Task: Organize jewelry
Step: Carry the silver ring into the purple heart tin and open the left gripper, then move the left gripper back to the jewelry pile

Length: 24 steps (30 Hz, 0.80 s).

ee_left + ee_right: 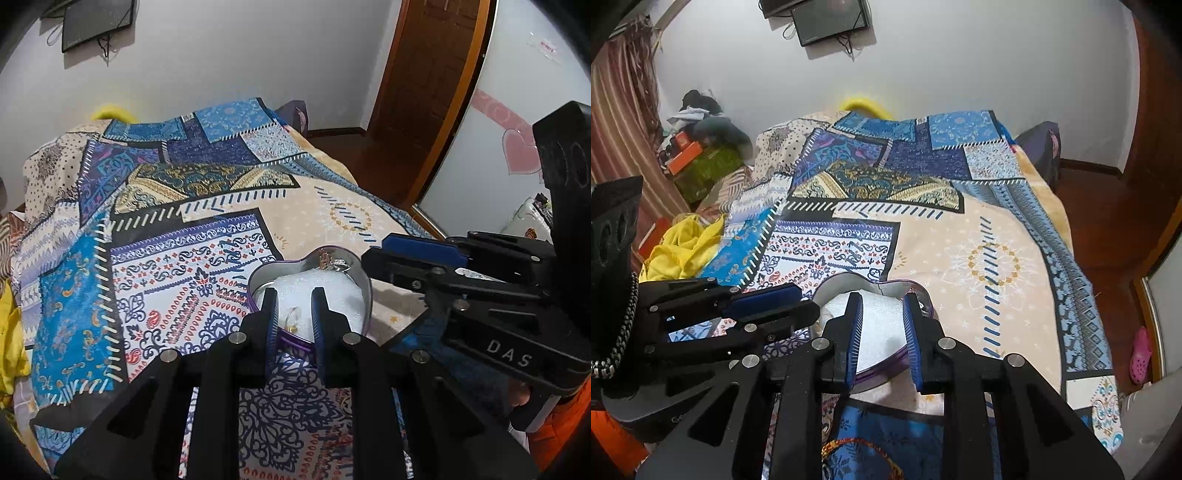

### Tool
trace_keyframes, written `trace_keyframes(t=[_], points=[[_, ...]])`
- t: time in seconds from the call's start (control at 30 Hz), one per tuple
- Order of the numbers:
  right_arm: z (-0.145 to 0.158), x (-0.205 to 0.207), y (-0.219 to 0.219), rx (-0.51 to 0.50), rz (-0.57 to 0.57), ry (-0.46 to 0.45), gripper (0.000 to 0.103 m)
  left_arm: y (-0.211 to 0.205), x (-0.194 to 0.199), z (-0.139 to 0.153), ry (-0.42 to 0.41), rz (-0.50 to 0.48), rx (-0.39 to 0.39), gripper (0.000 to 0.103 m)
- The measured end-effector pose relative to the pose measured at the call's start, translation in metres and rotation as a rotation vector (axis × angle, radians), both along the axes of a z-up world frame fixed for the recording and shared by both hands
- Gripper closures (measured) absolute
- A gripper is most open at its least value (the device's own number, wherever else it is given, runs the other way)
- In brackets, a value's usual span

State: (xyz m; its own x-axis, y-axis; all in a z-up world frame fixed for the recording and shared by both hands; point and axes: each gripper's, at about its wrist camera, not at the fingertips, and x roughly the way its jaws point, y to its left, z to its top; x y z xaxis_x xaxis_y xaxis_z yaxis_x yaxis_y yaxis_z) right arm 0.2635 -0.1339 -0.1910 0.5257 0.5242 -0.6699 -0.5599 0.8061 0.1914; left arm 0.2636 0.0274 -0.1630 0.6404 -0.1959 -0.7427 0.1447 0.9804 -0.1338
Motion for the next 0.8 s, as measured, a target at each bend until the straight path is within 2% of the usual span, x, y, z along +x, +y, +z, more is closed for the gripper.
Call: trace_keyframes(t=[0.27, 0.43, 0.6, 0.7, 0.8], points=[[0.018, -0.026, -0.005, -0.030, -0.026, -0.076, 0.083, 0.001, -0.026, 0.023, -0.048, 0.015, 0.013, 0.085], [0.025, -0.043, -0.009, -0.038, -0.041, -0.111, 0.082, 0.002, -0.045, 0.033, -0.070, 0.025, 0.019, 0.073], [0.025, -0.057, -0.017, -0.035, -0.060, -0.122, 0.081, 0.001, -0.065, 0.039, -0.082, 0.022, 0.025, 0.068], [0.022, -0.064, -0.021, -0.039, -0.072, -0.123, 0.077, 0.000, -0.077, 0.040, -0.088, 0.023, 0.033, 0.061], [0.016, -0.071, -0.029, -0.045, -0.090, -0.121, 0.071, -0.001, -0.086, 0.036, -0.079, 0.021, 0.035, 0.061]])
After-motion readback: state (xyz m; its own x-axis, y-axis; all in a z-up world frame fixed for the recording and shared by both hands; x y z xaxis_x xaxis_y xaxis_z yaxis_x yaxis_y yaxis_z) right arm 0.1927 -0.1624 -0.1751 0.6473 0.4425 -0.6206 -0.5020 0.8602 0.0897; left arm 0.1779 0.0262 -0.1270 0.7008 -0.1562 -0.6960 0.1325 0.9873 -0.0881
